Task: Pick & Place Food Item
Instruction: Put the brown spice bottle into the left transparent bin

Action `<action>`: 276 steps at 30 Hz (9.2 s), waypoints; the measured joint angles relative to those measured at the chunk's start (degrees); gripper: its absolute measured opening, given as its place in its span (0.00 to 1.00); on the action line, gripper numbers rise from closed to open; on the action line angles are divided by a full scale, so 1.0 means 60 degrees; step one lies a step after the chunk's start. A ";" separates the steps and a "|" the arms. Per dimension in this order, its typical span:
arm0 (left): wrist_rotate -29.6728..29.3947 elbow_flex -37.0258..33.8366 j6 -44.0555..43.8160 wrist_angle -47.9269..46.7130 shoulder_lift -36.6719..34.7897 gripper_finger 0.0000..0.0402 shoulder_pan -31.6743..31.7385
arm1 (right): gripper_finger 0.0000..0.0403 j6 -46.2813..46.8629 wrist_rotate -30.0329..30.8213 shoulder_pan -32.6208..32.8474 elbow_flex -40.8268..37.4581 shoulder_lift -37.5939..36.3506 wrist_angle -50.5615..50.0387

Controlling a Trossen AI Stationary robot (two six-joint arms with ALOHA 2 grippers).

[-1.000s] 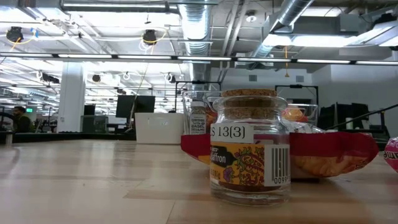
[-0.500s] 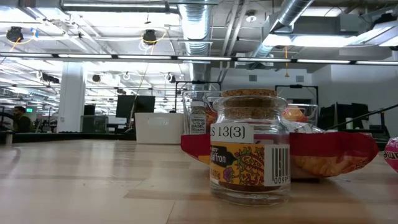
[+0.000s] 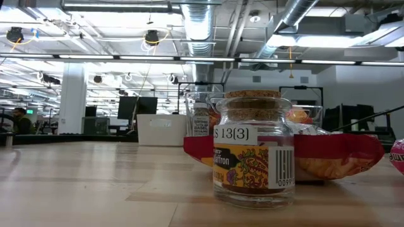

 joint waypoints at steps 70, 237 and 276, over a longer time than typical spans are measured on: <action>0.0559 -0.2346 -0.2734 0.1305 -0.0008 0.42 0.0581 | 0.49 -0.0164 -0.0029 0.0000 0.0000 -0.0004 -0.0259; -0.0972 -0.4816 -0.9964 0.2570 -0.1134 0.42 0.6112 | 0.49 0.1575 0.0743 -0.0004 0.0000 0.0007 -0.0580; -0.1032 -0.4816 -0.9546 0.2386 -0.0774 0.48 0.6243 | 0.49 0.1586 0.0721 -0.0004 0.0000 0.0007 -0.0632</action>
